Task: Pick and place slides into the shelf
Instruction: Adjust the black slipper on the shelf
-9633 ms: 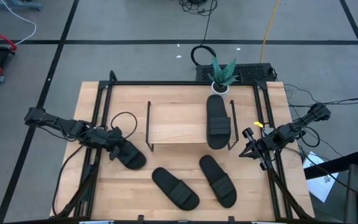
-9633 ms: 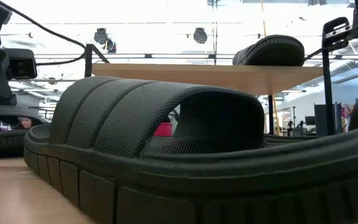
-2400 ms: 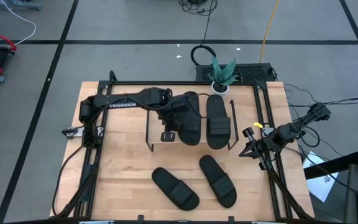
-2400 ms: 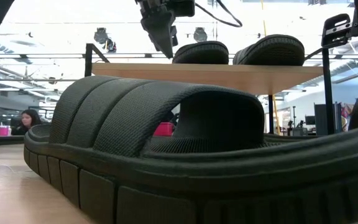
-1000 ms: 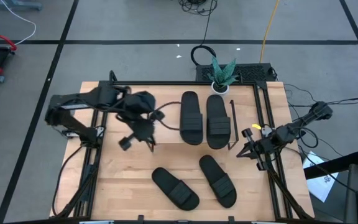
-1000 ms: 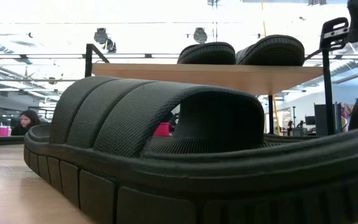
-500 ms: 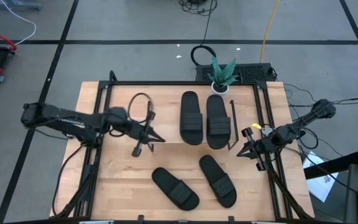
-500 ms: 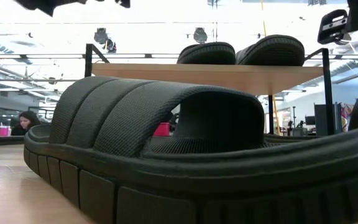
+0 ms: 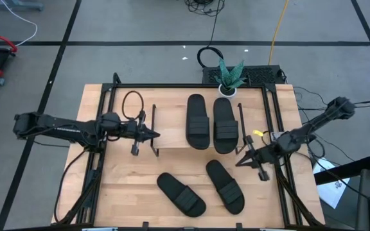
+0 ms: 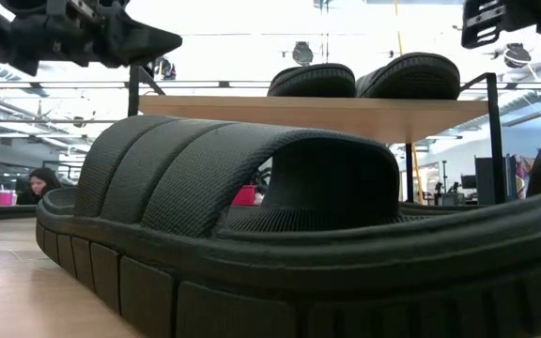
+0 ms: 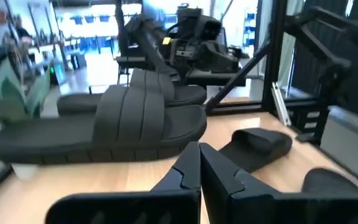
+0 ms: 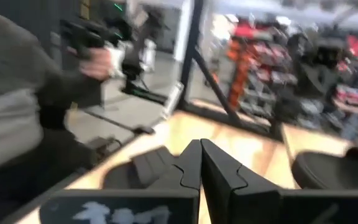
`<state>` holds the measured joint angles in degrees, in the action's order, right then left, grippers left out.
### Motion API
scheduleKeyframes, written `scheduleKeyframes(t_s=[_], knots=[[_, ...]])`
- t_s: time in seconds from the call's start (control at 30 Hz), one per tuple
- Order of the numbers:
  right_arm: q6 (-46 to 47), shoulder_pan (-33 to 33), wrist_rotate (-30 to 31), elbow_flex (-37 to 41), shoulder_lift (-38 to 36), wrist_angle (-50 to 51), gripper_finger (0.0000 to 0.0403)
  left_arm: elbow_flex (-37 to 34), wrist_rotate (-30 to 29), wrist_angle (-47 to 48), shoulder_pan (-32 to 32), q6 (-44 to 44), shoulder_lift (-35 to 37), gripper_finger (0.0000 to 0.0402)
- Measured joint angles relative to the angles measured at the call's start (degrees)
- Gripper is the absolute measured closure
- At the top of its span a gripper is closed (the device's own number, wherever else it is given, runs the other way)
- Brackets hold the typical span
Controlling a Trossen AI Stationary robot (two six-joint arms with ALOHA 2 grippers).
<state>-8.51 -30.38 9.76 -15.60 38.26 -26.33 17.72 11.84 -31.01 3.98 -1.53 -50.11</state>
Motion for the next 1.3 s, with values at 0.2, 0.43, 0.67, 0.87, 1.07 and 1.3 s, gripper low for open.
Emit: scheduleKeyframes(t_s=[0.2,0.43,0.67,0.87,1.07,1.3], knots=[[1.77,2.12,3.78,-4.18,11.18,0.07,0.0403,-0.81,1.13,0.60,0.17,0.55,-0.04,0.0392],[-1.02,2.28,8.33,-8.86,19.32,1.80,0.0403,-0.93,1.11,2.72,0.19,-0.69,-0.08,0.0381],[-1.40,2.25,14.72,-10.11,21.95,3.48,0.0403,-0.92,1.11,2.94,0.11,-0.25,-0.08,0.0380],[-1.40,2.19,18.80,-10.15,22.01,4.46,0.0403,-0.92,1.13,2.93,0.12,0.16,-0.10,0.0380],[-1.96,1.80,16.64,-10.15,21.98,2.25,0.0403,-0.92,2.30,2.92,0.03,0.38,-0.10,0.0380],[-3.96,-0.70,14.05,-10.15,19.32,3.16,0.0403,-0.92,3.63,2.93,-0.51,0.36,-0.10,0.0380]])
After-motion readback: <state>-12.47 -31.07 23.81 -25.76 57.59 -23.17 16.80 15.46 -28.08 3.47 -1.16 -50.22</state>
